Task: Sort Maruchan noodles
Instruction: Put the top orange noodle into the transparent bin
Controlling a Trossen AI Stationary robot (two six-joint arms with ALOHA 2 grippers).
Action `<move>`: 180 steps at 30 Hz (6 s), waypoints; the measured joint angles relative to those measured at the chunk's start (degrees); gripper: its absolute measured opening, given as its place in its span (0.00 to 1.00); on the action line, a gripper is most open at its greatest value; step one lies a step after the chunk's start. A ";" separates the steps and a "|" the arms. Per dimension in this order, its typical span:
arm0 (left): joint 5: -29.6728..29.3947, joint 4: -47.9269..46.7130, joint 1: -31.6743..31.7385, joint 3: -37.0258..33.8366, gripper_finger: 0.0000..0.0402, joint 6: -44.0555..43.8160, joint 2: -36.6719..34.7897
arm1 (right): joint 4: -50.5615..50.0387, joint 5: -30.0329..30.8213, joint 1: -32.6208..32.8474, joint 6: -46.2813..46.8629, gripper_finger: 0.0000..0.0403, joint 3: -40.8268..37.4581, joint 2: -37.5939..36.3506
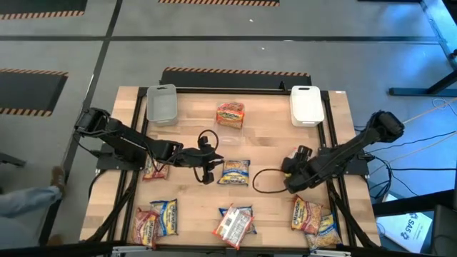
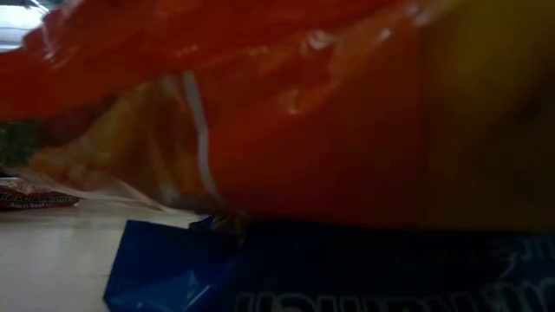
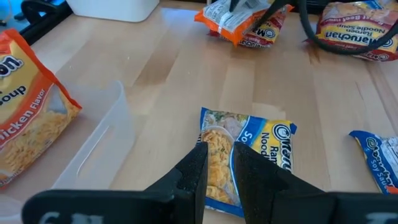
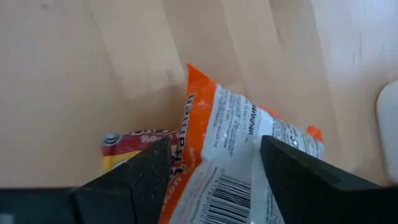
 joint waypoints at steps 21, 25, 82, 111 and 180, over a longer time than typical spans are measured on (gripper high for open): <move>0.02 0.24 0.04 -0.03 0.18 3.01 0.00 | -1.68 0.64 -0.67 -3.23 0.01 1.65 3.97; 0.03 0.24 0.04 -0.03 0.18 3.01 0.00 | -2.59 3.89 -0.68 -4.59 0.00 5.31 0.10; 0.17 0.33 0.04 -0.03 0.18 2.77 0.02 | 5.99 -12.12 -5.46 1.14 0.80 -14.16 -16.35; 0.02 0.39 0.06 -0.03 0.18 2.97 0.01 | 2.65 -1.98 -5.76 -9.16 0.04 2.94 -16.13; 16.56 39.34 16.53 -10.32 0.51 12.00 -6.42 | 128.46 -68.54 -50.71 -23.54 0.04 -5.22 10.93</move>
